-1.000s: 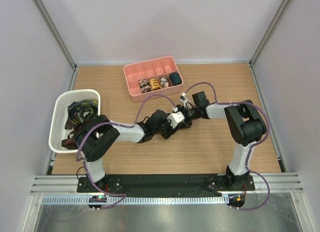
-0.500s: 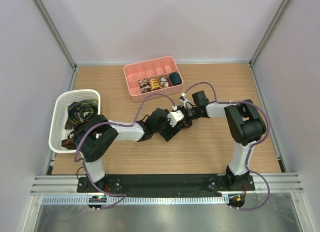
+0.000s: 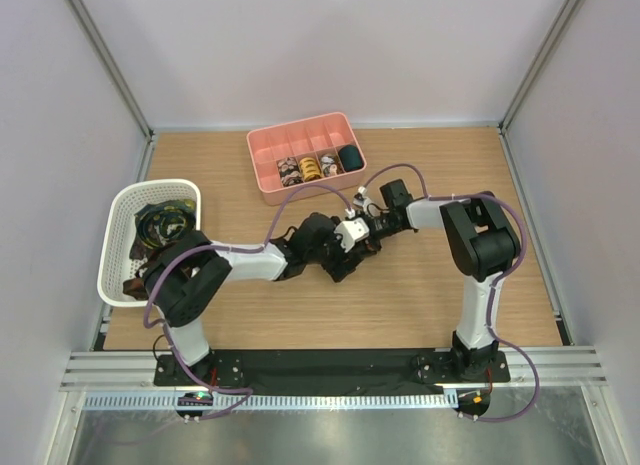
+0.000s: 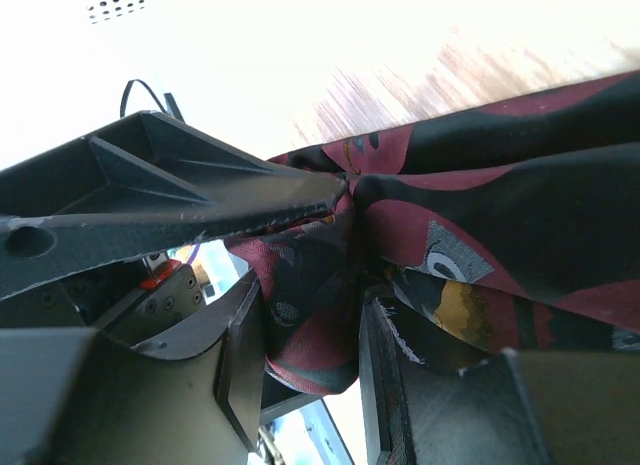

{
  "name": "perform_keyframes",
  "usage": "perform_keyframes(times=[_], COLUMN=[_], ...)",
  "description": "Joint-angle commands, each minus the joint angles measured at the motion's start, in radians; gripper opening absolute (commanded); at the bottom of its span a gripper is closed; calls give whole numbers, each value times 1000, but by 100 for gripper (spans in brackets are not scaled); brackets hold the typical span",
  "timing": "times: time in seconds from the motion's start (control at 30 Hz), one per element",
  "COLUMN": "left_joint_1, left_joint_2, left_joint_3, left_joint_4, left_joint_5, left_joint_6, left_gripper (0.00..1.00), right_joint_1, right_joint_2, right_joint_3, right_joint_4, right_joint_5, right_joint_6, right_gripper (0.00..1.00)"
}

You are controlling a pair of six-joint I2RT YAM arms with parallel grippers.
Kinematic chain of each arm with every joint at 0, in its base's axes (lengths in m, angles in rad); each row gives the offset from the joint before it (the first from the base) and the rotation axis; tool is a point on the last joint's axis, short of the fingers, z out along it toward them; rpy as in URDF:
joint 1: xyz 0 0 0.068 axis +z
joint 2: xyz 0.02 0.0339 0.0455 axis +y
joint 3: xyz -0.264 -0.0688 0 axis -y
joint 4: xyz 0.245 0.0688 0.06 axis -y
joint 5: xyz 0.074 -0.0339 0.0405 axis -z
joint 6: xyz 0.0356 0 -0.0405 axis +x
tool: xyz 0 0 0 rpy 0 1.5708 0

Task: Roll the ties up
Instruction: Roll the tie

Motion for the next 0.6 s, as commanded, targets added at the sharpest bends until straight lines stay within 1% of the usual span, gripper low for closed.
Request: perform_keyframes(times=[0.0, 0.07, 0.1, 0.13, 0.3, 0.4, 0.43, 0.47, 0.57], left_joint_1=[19, 32, 37, 42, 66, 68, 66, 68, 68], left_joint_2=[-34, -27, -22, -17, 13, 32, 38, 46, 59], left_joint_3=[29, 30, 32, 39, 56, 67, 73, 85, 85], left_joint_4=[25, 28, 28, 26, 15, 0, -9, -21, -44], left_joint_5=[51, 57, 56, 62, 56, 54, 50, 49, 60], left_joint_6=[-26, -45, -51, -58, -72, -68, -66, -62, -68], left_gripper=[83, 82, 80, 76, 69, 62, 57, 55, 55], right_joint_1=[0, 0, 0, 0, 0, -1, 0, 0, 0], right_joint_2=[53, 78, 84, 93, 112, 104, 99, 95, 81], right_joint_3=[48, 67, 83, 91, 102, 87, 79, 71, 58], right_joint_4=[-73, -97, -108, -119, -136, -119, -102, -90, -81], right_joint_5=[63, 57, 61, 61, 78, 90, 96, 97, 110], right_joint_6=[-87, -107, -126, -133, -147, -138, -126, -118, -107], right_gripper=[6, 5, 5, 5, 5, 5, 4, 4, 4])
